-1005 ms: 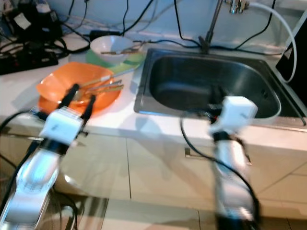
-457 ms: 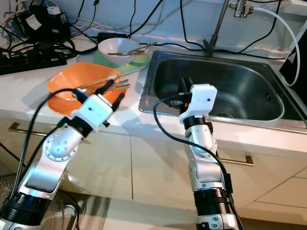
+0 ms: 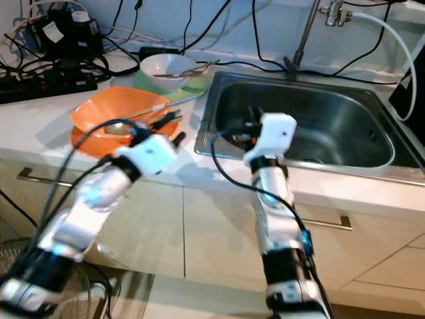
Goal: Kitchen organization
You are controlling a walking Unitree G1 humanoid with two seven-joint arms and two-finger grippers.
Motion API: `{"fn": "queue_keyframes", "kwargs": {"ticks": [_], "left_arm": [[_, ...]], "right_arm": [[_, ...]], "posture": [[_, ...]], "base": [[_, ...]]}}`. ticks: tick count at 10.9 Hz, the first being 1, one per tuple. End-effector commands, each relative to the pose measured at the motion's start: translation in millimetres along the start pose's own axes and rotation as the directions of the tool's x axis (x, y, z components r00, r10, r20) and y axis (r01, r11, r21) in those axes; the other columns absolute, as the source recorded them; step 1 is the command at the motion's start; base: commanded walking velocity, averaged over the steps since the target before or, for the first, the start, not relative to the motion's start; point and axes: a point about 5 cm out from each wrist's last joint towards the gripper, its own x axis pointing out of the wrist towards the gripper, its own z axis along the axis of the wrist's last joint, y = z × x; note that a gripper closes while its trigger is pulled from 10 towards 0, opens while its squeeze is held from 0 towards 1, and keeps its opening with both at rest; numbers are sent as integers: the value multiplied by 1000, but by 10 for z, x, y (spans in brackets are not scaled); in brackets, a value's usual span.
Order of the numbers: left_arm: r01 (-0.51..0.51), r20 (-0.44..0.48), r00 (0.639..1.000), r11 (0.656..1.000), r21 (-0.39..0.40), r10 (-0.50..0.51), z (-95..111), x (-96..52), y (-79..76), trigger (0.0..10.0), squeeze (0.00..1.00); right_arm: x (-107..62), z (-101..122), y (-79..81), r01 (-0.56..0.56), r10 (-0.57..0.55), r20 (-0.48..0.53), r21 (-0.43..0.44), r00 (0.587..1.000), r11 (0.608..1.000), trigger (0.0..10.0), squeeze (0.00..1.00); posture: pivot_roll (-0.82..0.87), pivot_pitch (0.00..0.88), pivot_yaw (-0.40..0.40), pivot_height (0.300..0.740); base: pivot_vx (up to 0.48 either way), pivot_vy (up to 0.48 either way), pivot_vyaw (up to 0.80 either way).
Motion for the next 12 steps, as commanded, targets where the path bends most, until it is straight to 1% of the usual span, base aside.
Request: {"fn": "queue_keyframes", "kwargs": {"ticks": [1,4,9,11,12], "left_arm": [[0,12,1000,1000,25,-1,35,51,-1,10000,0],[3,5,1000,998,59,-4,46,173,-31,10000,0],[-38,-58,997,989,145,47,-18,238,49,10000,0],[-55,-80,994,986,156,68,-43,268,76,10000,0],[-67,-70,995,988,137,77,-25,279,88,10000,0]], "right_arm": [[15,-10,-17,17,-17,-2,11,1000,1000,10000,0],[77,-34,41,18,-18,0,25,1000,1000,10000,0],[78,-48,37,21,-22,7,26,1000,999,10000,0],[81,-55,48,21,-21,6,32,1000,999,10000,0],[86,-53,52,19,-19,8,31,1000,999,10000,0]], "posture": [[198,0,-29,740],[192,0,-22,740],[189,0,-24,740],[188,0,-25,740],[189,0,-25,740]], "base": [[0,0,0],[0,0,0],[0,0,0],[0,0,0],[0,0,0]]}}
